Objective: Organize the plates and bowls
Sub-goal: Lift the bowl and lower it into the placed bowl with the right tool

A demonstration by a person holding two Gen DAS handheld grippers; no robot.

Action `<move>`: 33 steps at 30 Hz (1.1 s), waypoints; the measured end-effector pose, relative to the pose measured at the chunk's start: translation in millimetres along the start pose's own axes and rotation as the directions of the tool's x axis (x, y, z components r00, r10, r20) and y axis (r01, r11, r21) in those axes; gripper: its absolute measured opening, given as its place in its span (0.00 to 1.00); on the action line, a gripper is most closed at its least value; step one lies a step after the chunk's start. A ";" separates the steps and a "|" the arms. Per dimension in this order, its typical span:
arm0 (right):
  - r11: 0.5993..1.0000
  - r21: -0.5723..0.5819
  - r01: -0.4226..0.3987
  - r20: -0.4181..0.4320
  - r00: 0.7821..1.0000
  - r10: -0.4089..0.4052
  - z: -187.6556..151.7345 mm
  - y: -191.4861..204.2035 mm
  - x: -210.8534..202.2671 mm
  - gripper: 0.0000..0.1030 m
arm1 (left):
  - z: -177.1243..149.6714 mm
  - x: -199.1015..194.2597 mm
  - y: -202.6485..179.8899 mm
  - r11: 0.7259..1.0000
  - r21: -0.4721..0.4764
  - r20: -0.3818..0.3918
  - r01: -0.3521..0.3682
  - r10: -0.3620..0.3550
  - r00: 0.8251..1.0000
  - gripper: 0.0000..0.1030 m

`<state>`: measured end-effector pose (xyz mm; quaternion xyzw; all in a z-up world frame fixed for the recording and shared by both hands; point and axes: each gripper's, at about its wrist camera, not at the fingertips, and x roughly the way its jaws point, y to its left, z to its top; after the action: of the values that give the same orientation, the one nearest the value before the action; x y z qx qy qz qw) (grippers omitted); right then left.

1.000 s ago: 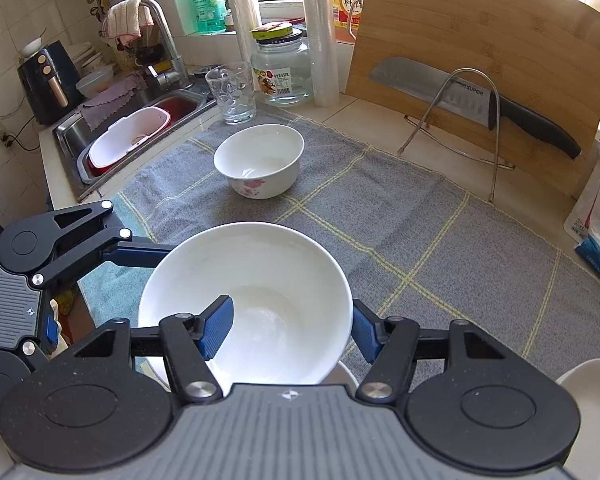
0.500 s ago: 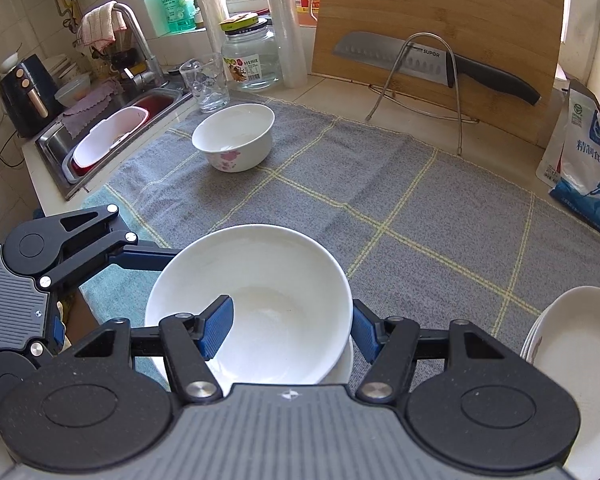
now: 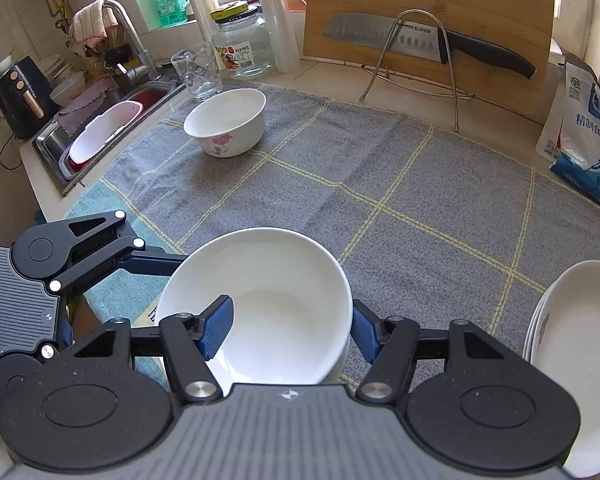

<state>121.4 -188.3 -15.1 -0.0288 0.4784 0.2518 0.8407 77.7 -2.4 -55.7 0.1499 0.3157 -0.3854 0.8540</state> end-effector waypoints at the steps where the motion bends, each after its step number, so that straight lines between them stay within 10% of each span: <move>1: 1.000 0.002 -0.001 0.000 1.000 0.001 -0.1 -0.3 0.1 0.66 | -0.2 0.3 -0.4 1.000 -0.001 -0.001 0.000 0.000 1.000 0.86; 16: 1.000 0.025 -0.011 -0.011 1.000 0.011 -5.2 -4.1 8.9 0.69 | -3.0 8.7 -3.0 1.000 0.000 -0.036 0.007 -0.007 0.999 0.87; 33: 0.995 -0.084 0.049 0.024 0.999 -0.047 6.0 22.9 5.6 1.00 | -15.7 -9.4 6.2 1.000 -0.002 -0.017 -0.002 0.002 1.000 0.95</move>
<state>118.1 -164.3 -12.0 -0.0733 0.4572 0.2519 0.8498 70.9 14.8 -61.3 0.1527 0.3232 -0.3831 0.8517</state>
